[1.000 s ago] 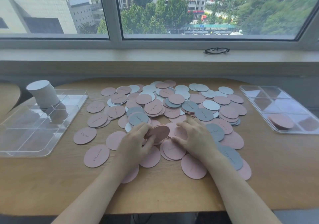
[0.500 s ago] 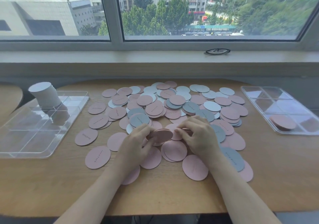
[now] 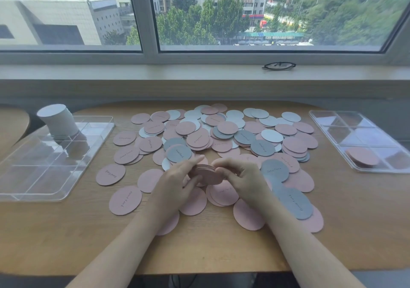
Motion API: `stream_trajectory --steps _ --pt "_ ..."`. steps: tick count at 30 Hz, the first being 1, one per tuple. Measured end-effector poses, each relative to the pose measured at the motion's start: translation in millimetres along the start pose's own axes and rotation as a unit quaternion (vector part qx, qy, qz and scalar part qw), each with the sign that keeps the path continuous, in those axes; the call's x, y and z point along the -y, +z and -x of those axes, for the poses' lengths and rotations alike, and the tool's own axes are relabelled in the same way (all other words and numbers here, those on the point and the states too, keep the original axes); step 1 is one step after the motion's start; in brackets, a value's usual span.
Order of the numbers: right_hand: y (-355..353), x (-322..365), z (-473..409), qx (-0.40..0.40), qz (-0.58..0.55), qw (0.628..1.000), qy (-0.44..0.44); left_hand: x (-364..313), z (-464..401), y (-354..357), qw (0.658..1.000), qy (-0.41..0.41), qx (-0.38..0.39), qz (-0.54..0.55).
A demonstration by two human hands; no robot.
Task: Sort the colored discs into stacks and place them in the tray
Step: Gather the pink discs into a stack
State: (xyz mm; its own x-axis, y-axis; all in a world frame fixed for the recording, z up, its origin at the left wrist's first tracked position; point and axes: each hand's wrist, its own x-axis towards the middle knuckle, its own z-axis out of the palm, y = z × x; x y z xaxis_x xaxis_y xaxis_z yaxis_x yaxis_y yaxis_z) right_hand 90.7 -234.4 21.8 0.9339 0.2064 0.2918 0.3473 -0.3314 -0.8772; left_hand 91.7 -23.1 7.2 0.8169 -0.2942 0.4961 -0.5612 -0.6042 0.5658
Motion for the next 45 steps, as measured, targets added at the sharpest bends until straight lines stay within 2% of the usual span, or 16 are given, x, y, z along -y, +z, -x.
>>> stream_trajectory --steps 2,5,8,11,16,19,22,25,28,32,35,37,39,42,45 --pt "-1 -5 -2 -0.019 0.093 0.995 -0.036 -1 0 0 1.0 0.007 0.001 -0.015" --pt "-5 -14 -6 -0.054 0.272 0.958 -0.078 -2 0 1 0.999 0.005 0.007 -0.035" --pt "-10 -20 -8 0.002 0.372 0.928 -0.025 -1 2 0 0.999 -0.006 0.013 -0.034" --pt "-10 -25 -8 0.055 0.426 0.903 0.002 0 2 -1 0.999 -0.022 0.013 -0.028" --pt "-8 -29 -10 0.012 0.437 0.898 -0.05 3 0 -1 0.999 -0.049 0.006 -0.018" --pt "-8 -27 -9 -0.022 0.461 0.883 -0.083 2 0 -1 0.999 -0.047 0.009 -0.012" --pt "-6 -22 -8 -0.073 0.45 0.884 -0.098 1 0 -2 0.999 -0.038 0.007 -0.007" --pt "-6 -17 -7 -0.123 0.414 0.9 -0.06 -1 0 -4 1.0 -0.024 0.003 0.005" --pt "-8 -14 -5 -0.151 0.274 0.949 -0.031 -3 0 -5 1.0 -0.012 0.006 0.007" --pt "-6 -7 -4 -0.1 0.117 0.987 -0.037 -5 0 -4 1.0 0.001 0.012 0.001" --pt "-1 -3 -4 -0.028 0.063 0.996 -0.051 -4 1 -4 1.0 0.003 0.011 0.004" --pt "1 -5 -5 -0.012 0.084 0.993 -0.077 -3 0 -3 1.0 0.003 0.016 0.002" --pt "-1 -11 -6 -0.056 0.162 0.982 -0.08 -2 0 -3 1.0 -0.001 0.022 0.0" --pt "-11 -19 -7 -0.129 0.371 0.919 -0.027 -1 1 -3 0.999 -0.025 0.02 0.007" --pt "-17 -20 -7 -0.057 0.443 0.891 0.075 -2 1 -4 0.999 -0.046 0.017 0.011"
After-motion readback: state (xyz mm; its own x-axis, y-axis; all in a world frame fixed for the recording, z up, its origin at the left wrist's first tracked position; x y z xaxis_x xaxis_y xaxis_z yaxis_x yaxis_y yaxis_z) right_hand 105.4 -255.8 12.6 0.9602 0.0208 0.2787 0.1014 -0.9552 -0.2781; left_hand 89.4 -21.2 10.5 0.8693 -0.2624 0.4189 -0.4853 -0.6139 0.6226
